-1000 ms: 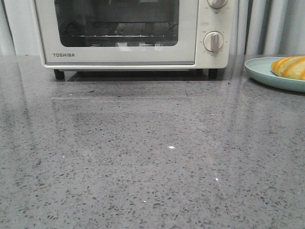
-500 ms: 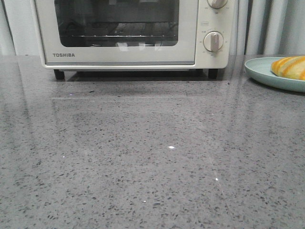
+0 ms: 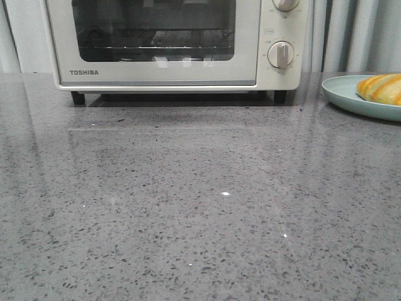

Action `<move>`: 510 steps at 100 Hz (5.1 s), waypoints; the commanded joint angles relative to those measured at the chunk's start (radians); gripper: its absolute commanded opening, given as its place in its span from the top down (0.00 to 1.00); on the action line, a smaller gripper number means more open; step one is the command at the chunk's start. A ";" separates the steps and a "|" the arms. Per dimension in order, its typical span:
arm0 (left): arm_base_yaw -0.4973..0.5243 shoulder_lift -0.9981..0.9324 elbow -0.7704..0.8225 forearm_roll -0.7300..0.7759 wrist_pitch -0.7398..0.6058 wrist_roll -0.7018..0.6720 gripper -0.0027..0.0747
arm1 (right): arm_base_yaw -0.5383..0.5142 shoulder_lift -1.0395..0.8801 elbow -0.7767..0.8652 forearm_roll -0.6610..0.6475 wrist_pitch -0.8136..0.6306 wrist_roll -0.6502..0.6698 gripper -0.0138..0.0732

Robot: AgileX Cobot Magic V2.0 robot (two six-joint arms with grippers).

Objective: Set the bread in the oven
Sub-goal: 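Hook the left gripper onto the silver door handle from above, then pull the oven door down and open with the left gripper, then move the right gripper to the croissant on the blue plate, then grasp the croissant with the right gripper and lift it, then carry the croissant into the oven above the wire rack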

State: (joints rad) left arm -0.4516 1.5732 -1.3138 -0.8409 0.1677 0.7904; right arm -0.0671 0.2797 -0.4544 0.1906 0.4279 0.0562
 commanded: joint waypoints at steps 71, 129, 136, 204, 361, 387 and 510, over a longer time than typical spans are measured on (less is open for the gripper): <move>-0.002 -0.077 -0.019 0.104 0.366 -0.015 0.99 | 0.001 0.018 -0.068 -0.008 -0.094 -0.009 0.68; -0.002 -0.077 0.180 0.169 0.469 -0.042 0.99 | 0.001 0.018 -0.211 -0.008 -0.104 -0.009 0.68; -0.002 -0.077 0.200 0.175 0.468 -0.042 0.99 | 0.001 0.018 -0.211 -0.008 -0.101 -0.009 0.68; -0.002 -0.360 0.210 0.169 0.511 -0.042 0.99 | 0.001 0.506 -0.552 -0.015 0.105 -0.063 0.68; -0.002 -0.905 0.328 0.297 0.411 -0.173 0.99 | 0.009 1.281 -0.922 -0.239 0.307 -0.037 0.91; -0.002 -0.940 0.328 0.311 0.354 -0.173 0.99 | 0.165 0.902 -0.960 -0.223 0.392 -0.104 0.91; -0.002 -0.940 0.338 0.311 0.268 -0.173 0.99 | 0.664 1.634 -1.496 -0.501 0.391 -0.034 0.91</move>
State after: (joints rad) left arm -0.4532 0.6308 -0.9521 -0.5093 0.4959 0.6264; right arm 0.6065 1.9597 -1.9036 -0.2014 0.8744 -0.0643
